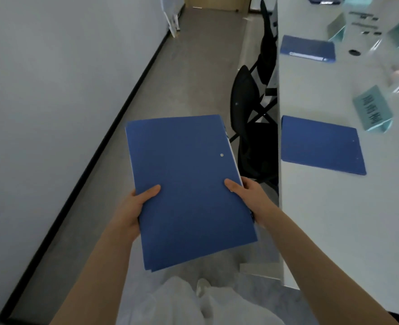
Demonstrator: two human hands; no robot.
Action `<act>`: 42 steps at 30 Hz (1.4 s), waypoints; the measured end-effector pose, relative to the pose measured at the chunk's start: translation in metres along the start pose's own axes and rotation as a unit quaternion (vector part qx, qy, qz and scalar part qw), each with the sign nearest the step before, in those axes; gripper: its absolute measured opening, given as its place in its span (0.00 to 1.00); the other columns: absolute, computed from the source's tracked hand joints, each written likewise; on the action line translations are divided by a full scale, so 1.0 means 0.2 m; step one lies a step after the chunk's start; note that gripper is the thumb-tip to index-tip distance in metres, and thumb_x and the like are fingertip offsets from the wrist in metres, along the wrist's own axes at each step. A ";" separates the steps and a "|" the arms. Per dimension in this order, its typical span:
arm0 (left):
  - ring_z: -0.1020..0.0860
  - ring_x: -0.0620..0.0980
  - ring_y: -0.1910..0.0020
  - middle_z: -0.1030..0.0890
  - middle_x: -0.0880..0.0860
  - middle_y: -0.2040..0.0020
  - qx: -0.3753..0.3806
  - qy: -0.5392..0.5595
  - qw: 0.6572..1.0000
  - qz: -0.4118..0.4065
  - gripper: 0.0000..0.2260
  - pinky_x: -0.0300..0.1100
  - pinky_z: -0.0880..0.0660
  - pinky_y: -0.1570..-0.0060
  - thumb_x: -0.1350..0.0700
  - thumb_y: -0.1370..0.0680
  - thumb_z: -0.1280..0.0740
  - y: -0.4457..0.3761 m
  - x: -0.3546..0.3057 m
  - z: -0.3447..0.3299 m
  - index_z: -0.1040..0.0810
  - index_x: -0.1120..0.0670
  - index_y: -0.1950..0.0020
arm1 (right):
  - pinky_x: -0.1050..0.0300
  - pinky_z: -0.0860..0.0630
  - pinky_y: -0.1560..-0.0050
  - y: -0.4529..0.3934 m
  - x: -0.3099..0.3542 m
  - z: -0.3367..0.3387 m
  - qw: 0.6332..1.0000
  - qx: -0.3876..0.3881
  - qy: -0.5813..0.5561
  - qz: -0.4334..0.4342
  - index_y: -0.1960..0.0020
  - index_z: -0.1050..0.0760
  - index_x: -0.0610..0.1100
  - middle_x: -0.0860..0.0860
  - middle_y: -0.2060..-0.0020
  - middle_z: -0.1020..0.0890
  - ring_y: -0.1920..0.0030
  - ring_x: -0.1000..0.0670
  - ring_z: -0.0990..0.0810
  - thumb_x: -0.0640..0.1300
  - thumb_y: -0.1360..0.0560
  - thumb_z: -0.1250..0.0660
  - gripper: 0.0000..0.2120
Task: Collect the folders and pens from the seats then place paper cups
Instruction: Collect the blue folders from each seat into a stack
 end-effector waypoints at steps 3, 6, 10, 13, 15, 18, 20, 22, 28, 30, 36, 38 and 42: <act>0.15 0.56 0.53 0.14 0.54 0.48 0.002 -0.012 1.000 0.004 0.15 0.50 0.18 0.61 0.57 0.26 0.28 -0.22 -0.14 -0.09 0.21 0.55 0.40 | 0.48 0.18 0.55 -0.19 0.08 0.04 0.999 -0.025 -0.026 -0.015 0.43 0.23 0.45 0.49 0.52 0.14 0.55 0.47 0.14 0.57 0.28 0.29 0.20; 0.15 0.57 0.53 0.14 0.55 0.48 0.012 -0.032 0.999 0.012 0.13 0.52 0.19 0.58 0.58 0.25 0.29 -0.46 -0.31 -0.17 0.21 0.55 0.41 | 0.45 0.18 0.51 -0.38 0.18 0.06 0.997 -0.054 -0.046 -0.031 0.45 0.22 0.43 0.48 0.52 0.14 0.53 0.45 0.14 0.57 0.27 0.30 0.19; 0.16 0.56 0.53 0.14 0.54 0.49 0.044 -0.065 0.997 0.018 0.10 0.52 0.19 0.58 0.58 0.25 0.29 -0.79 -0.59 -0.29 0.21 0.54 0.44 | 0.42 0.19 0.47 -0.66 0.36 0.06 0.993 -0.088 -0.076 -0.031 0.44 0.21 0.43 0.46 0.50 0.14 0.51 0.44 0.15 0.57 0.27 0.30 0.20; 0.16 0.57 0.52 0.14 0.54 0.49 0.075 -0.091 0.993 0.025 0.11 0.52 0.20 0.58 0.59 0.25 0.29 -1.04 -0.81 -0.39 0.21 0.54 0.43 | 0.45 0.18 0.50 -0.82 0.50 0.08 0.987 -0.111 -0.109 -0.030 0.43 0.22 0.42 0.46 0.50 0.14 0.52 0.44 0.14 0.55 0.26 0.31 0.19; 0.15 0.57 0.52 0.14 0.54 0.48 0.097 -0.114 0.988 0.029 0.13 0.51 0.19 0.59 0.58 0.26 0.29 -1.22 -0.94 -0.49 0.21 0.55 0.42 | 0.46 0.19 0.49 -0.93 0.60 0.11 0.983 -0.122 -0.134 -0.022 0.43 0.22 0.42 0.47 0.51 0.14 0.51 0.45 0.15 0.56 0.25 0.32 0.19; 0.15 0.55 0.53 0.14 0.53 0.49 0.129 -0.148 0.980 0.031 0.15 0.49 0.19 0.61 0.58 0.27 0.28 -1.43 -1.07 -0.67 0.21 0.55 0.40 | 0.45 0.20 0.45 -1.06 0.69 0.20 0.976 -0.150 -0.156 -0.029 0.42 0.21 0.44 0.50 0.49 0.14 0.49 0.47 0.15 0.57 0.25 0.32 0.20; 0.15 0.55 0.52 0.14 0.53 0.48 0.148 -0.158 0.976 0.036 0.16 0.48 0.19 0.61 0.58 0.28 0.27 -1.52 -1.11 -0.76 0.21 0.55 0.40 | 0.44 0.21 0.42 -1.11 0.73 0.25 0.971 -0.155 -0.178 -0.034 0.41 0.21 0.44 0.50 0.48 0.15 0.47 0.47 0.16 0.58 0.25 0.33 0.21; 0.15 0.55 0.52 0.15 0.54 0.47 0.156 -0.173 0.971 0.046 0.16 0.49 0.19 0.60 0.58 0.27 0.27 -1.61 -1.14 -0.87 0.21 0.55 0.40 | 0.47 0.20 0.46 -1.17 0.74 0.32 0.962 -0.162 -0.217 -0.040 0.40 0.21 0.44 0.49 0.47 0.15 0.46 0.47 0.16 0.58 0.24 0.34 0.21; 0.16 0.58 0.50 0.16 0.56 0.45 0.176 -0.216 0.958 0.060 0.19 0.52 0.20 0.55 0.58 0.28 0.27 -1.89 -1.12 -1.28 0.21 0.57 0.38 | 0.54 0.21 0.60 -1.39 0.60 0.65 0.893 -0.206 -0.389 -0.095 0.37 0.25 0.36 0.43 0.51 0.16 0.55 0.46 0.15 0.56 0.20 0.42 0.24; 0.16 0.58 0.50 0.16 0.56 0.45 0.171 -0.221 0.958 0.067 0.20 0.52 0.19 0.55 0.57 0.29 0.26 -1.96 -1.13 -1.40 0.22 0.57 0.38 | 0.51 0.22 0.56 -1.45 0.50 0.77 0.814 -0.257 -0.508 -0.119 0.35 0.29 0.36 0.43 0.49 0.18 0.50 0.45 0.18 0.54 0.20 0.40 0.24; 0.15 0.53 0.57 0.14 0.52 0.52 0.164 -0.236 0.956 0.065 0.10 0.46 0.19 0.65 0.60 0.25 0.29 -2.14 -1.19 -1.65 0.20 0.55 0.44 | 0.49 0.22 0.44 -1.57 0.31 1.00 0.579 -0.269 -0.748 -0.181 0.30 0.33 0.34 0.40 0.38 0.22 0.44 0.40 0.21 0.56 0.22 0.37 0.30; 0.15 0.52 0.58 0.13 0.51 0.54 0.165 -0.238 0.955 0.063 0.09 0.46 0.19 0.66 0.59 0.25 0.29 -2.18 -1.21 -1.70 0.20 0.54 0.45 | 0.50 0.23 0.39 -1.60 0.30 1.02 0.511 -0.284 -0.793 -0.173 0.30 0.34 0.35 0.40 0.37 0.23 0.40 0.40 0.22 0.53 0.22 0.34 0.29; 0.16 0.54 0.53 0.15 0.52 0.48 0.157 -0.248 0.953 0.072 0.14 0.49 0.21 0.59 0.58 0.25 0.28 -2.30 -1.25 -1.75 0.21 0.54 0.41 | 0.54 0.24 0.39 -1.66 0.27 1.02 0.395 -0.347 -0.839 -0.140 0.37 0.28 0.36 0.41 0.43 0.21 0.37 0.45 0.23 0.50 0.21 0.35 0.20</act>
Point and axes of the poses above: each hand's wrist, its own y-axis away from the middle knuckle, its own z-axis out of the back of the hand, x = y × z, the point moved 2 cm from there along -y, towards the middle knuckle
